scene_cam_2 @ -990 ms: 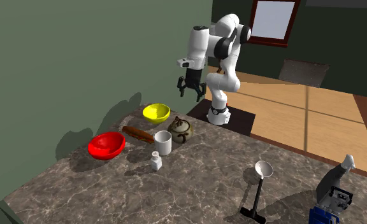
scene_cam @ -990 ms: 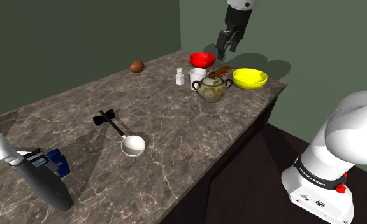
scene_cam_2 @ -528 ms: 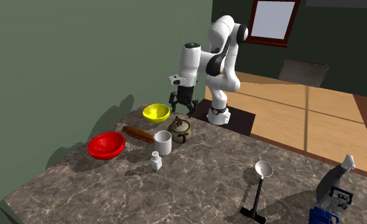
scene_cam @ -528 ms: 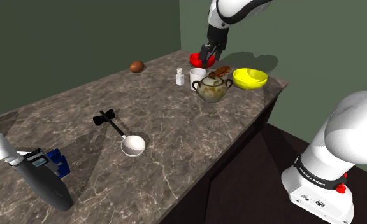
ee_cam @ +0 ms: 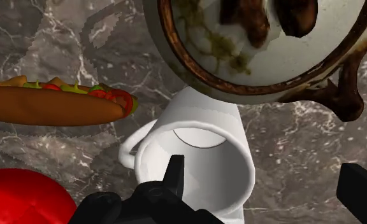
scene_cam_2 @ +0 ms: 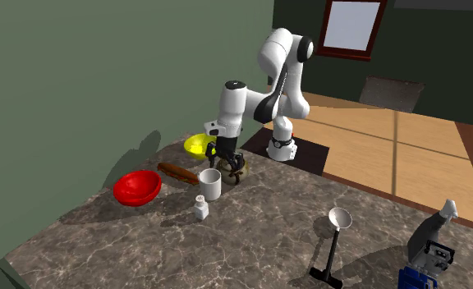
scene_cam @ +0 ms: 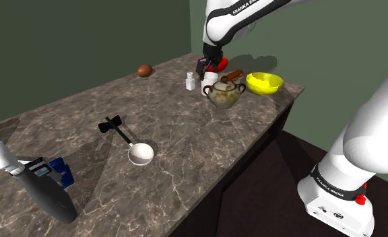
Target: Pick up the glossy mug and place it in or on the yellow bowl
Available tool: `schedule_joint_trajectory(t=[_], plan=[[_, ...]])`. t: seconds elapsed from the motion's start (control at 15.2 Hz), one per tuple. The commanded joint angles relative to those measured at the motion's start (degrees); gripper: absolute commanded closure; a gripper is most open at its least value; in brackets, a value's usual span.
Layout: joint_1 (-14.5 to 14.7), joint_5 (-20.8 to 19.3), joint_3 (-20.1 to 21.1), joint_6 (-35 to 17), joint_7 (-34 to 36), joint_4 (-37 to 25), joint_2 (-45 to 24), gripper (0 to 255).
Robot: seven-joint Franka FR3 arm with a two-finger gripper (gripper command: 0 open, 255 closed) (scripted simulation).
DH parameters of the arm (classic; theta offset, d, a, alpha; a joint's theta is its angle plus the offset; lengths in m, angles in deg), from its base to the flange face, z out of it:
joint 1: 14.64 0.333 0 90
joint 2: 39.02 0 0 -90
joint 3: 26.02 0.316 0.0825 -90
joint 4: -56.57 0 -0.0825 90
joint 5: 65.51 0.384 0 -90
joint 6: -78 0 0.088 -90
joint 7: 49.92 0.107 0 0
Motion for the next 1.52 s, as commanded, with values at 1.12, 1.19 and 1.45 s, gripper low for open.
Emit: schedule_joint_trajectory(t=[1.12,1.19,1.45], plan=[[-0.09,-0.51,-0.10,-6.39,0.68,-1.95,-8.13,255],[-0.09,-0.51,-0.10,-6.39,0.68,-1.95,-8.13,255],[-0.09,-0.51,-0.10,-6.39,0.68,-1.95,-8.13,255]])
